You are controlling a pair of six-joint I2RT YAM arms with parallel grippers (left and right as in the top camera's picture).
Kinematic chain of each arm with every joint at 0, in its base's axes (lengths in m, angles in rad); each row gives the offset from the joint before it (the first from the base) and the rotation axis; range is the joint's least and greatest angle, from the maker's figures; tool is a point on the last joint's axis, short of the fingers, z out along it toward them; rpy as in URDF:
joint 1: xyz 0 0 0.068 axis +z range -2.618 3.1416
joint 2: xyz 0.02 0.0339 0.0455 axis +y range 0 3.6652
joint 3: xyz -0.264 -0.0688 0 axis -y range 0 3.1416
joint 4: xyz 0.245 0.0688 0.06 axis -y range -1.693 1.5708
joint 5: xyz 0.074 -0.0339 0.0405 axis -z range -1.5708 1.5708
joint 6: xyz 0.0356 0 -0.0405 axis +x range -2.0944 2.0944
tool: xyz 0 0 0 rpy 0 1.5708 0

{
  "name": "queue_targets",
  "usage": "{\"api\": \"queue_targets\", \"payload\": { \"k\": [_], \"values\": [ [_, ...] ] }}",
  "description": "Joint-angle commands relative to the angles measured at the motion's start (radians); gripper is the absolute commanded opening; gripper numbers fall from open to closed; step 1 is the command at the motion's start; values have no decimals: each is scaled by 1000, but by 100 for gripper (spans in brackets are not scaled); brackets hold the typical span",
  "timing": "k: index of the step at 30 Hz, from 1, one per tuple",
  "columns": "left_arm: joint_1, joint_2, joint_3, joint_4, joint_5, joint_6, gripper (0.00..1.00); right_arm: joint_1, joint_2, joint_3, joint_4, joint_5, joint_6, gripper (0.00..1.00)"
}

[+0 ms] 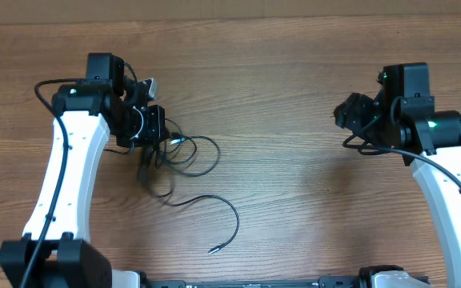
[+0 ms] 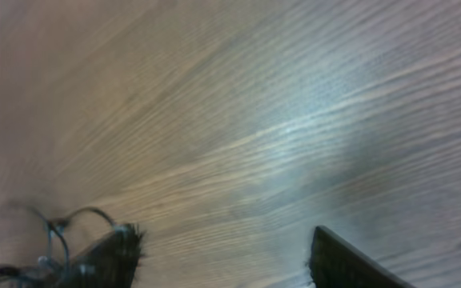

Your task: Untangle cables

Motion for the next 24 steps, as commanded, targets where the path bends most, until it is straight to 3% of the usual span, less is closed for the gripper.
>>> {"api": "queue_targets", "payload": {
  "k": [1,8,12,19,24],
  "values": [
    [-17,-61,-1,14,215,2,4,0,38,-22,-10,-47,5,72],
    [-79,-86,-1,93,522,72,4,17,87,-22,6,-526,-254,77],
    [-124,-111,0,204,620,48,4,45,94,-22,11,-631,-311,82],
    [-219,-190,0,426,613,-125,4,111,94,-22,100,-737,-309,91],
    [-301,-216,0,506,528,-194,4,170,94,-22,212,-732,-191,94]
  ]
}}
